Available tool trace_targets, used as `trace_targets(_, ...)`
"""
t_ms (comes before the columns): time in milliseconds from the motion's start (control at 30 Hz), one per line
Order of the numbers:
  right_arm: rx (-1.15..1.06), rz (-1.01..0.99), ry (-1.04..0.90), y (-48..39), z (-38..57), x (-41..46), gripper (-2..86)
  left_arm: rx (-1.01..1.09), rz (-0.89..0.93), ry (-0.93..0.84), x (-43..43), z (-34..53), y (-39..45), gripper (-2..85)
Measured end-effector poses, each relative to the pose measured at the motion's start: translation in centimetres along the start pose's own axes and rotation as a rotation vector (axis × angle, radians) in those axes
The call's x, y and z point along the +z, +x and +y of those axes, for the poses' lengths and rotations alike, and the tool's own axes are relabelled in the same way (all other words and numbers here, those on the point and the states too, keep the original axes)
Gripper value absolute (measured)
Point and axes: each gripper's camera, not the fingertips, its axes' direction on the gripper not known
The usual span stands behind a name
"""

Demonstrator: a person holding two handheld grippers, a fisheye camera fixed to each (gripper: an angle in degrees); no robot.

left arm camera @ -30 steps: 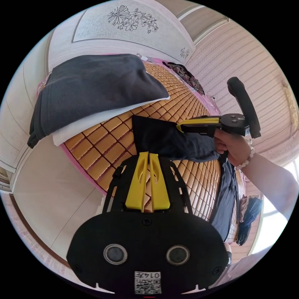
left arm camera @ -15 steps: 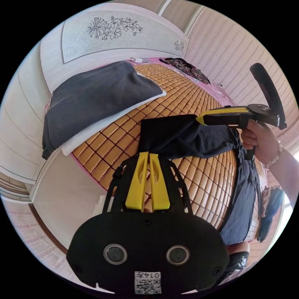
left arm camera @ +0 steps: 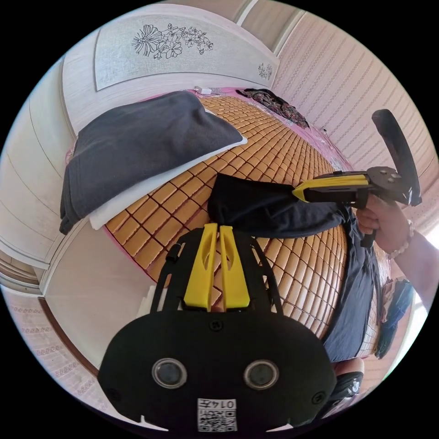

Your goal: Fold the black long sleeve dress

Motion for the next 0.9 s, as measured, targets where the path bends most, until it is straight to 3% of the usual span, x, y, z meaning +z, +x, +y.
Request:
trace_targets(133,0.094,-0.118,0.116,1.9,3.6,-3.9,-0.8,0.107,0.092,0.203,-3.5,2.0,3.3,-0.9)
trace_targets(267,0.290,-0.182,0.390,5.9,12.0,-11.4,-0.6,0.324,0.109,0.355,-7.7,3.1,10.1,-1.0)
trace_targets(400,0.467,-0.113,0.681,7.6,26.2,-19.6,0.0,0.622,0.433,0.532,-13.3,6.9,19.2,-1.0)
trace_targets(500,0.555,-0.047,0.745,5.7,37.4,-23.2,0.4,0.832,0.731,0.445,-14.0,11.6,25.4,-0.9)
trace_targets(600,0.675,0.075,0.598,2.9,46.9,-22.8,1.1,0.952,0.904,0.215,-10.2,17.4,30.2,-0.8)
trace_targets(700,0.898,0.060,0.331,1.4,55.4,-18.7,2.6,0.955,0.960,-0.109,-4.4,22.0,33.4,-0.8)
trace_targets(767,1.024,0.003,0.233,0.6,59.5,-16.4,4.4,0.970,0.963,-0.214,-2.1,24.4,34.6,-0.9)
trace_targets(900,1.136,-0.056,0.272,-0.6,64.0,-15.0,6.9,1.122,0.774,-0.307,1.0,28.7,37.4,-0.9)
